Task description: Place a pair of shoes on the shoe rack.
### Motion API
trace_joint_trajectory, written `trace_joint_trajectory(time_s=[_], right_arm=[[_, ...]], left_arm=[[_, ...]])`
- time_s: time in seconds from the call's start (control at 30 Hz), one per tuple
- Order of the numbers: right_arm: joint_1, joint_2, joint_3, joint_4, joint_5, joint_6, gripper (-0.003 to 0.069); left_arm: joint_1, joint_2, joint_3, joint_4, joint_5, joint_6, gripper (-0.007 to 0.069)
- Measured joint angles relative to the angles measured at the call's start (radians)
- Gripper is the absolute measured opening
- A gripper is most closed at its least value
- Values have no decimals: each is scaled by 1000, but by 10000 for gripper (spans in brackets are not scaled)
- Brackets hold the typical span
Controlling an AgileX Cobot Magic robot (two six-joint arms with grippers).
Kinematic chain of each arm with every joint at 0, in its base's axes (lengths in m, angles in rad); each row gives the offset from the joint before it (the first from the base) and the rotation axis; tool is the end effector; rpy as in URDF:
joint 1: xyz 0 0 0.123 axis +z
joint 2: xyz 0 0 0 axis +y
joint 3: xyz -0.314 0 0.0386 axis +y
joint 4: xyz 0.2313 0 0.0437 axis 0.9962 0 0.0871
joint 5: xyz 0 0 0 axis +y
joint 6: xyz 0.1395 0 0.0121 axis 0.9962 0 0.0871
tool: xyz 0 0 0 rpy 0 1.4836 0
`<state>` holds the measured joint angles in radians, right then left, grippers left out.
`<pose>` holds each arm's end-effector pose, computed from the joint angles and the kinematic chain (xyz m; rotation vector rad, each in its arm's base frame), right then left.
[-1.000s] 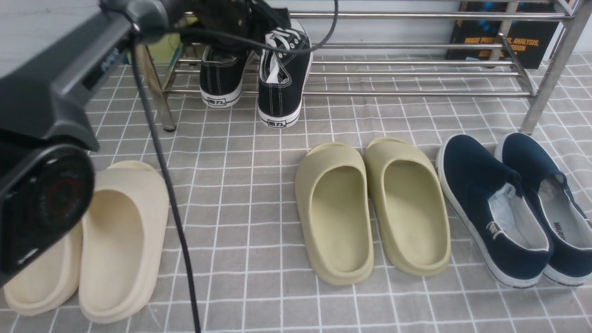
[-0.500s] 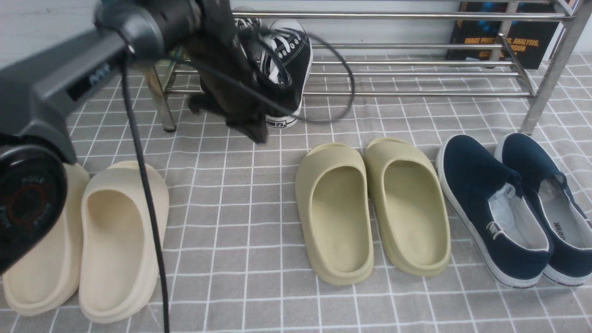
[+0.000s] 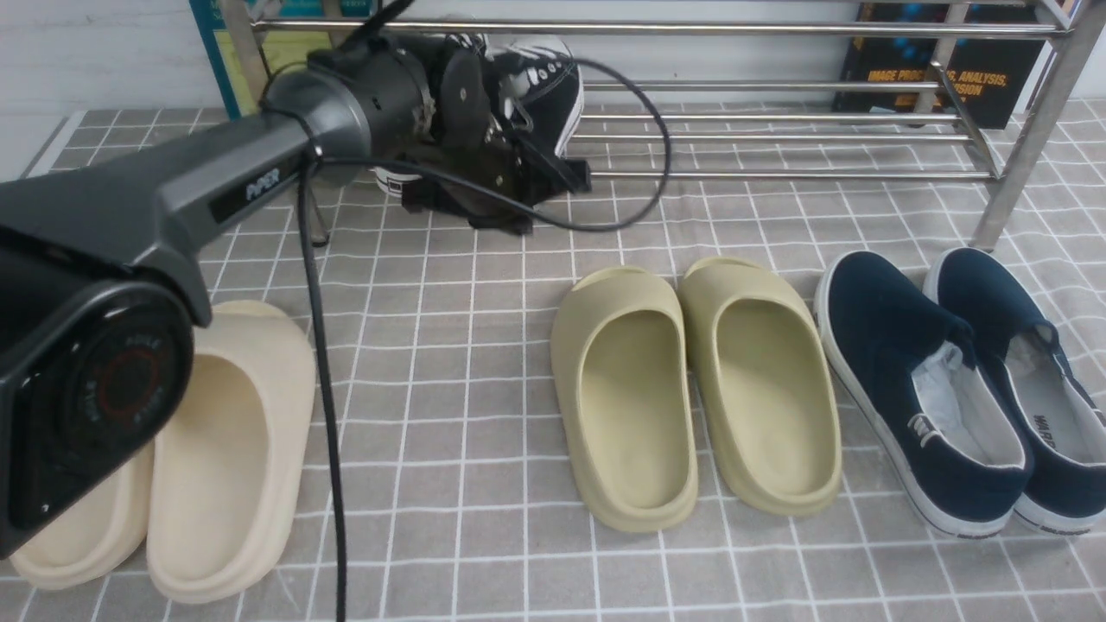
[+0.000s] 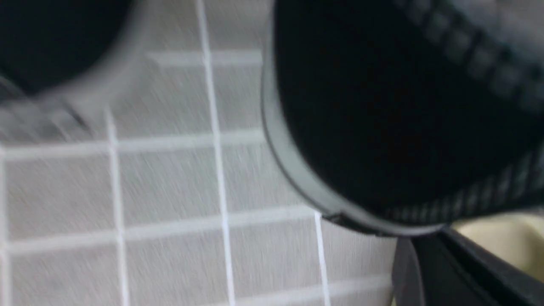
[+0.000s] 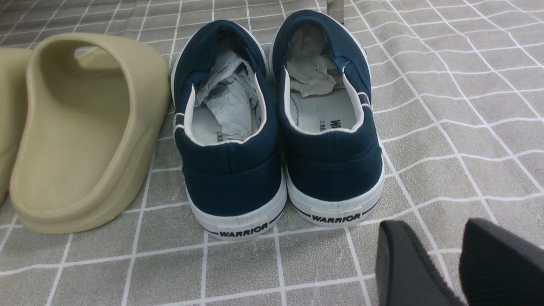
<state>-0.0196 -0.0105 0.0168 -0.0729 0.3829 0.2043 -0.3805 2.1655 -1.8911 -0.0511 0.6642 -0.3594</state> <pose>0.0507 -0.0048 0.1589 0.1648 1.8649 0.0552 0.4947 -0.2026 0.2356 -0.0090 2.4593 -0.3878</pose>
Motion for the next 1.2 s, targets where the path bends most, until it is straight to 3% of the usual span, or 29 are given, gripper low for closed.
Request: trace_joint_trajectory(time_s=[0.33, 0.63, 0.93, 1.2], right_arm=[[0, 0, 0, 0, 0, 0, 239], [0, 0, 0, 0, 0, 0, 239], [0, 0, 0, 0, 0, 0, 239], [0, 0, 0, 0, 0, 0, 239]], left_arm=[[5, 32, -35, 8, -46, -7, -13], [6, 24, -74, 20, 114, 4, -13], [6, -314, -85, 67, 374, 108, -13], [6, -699, 5, 96, 456, 160, -13]])
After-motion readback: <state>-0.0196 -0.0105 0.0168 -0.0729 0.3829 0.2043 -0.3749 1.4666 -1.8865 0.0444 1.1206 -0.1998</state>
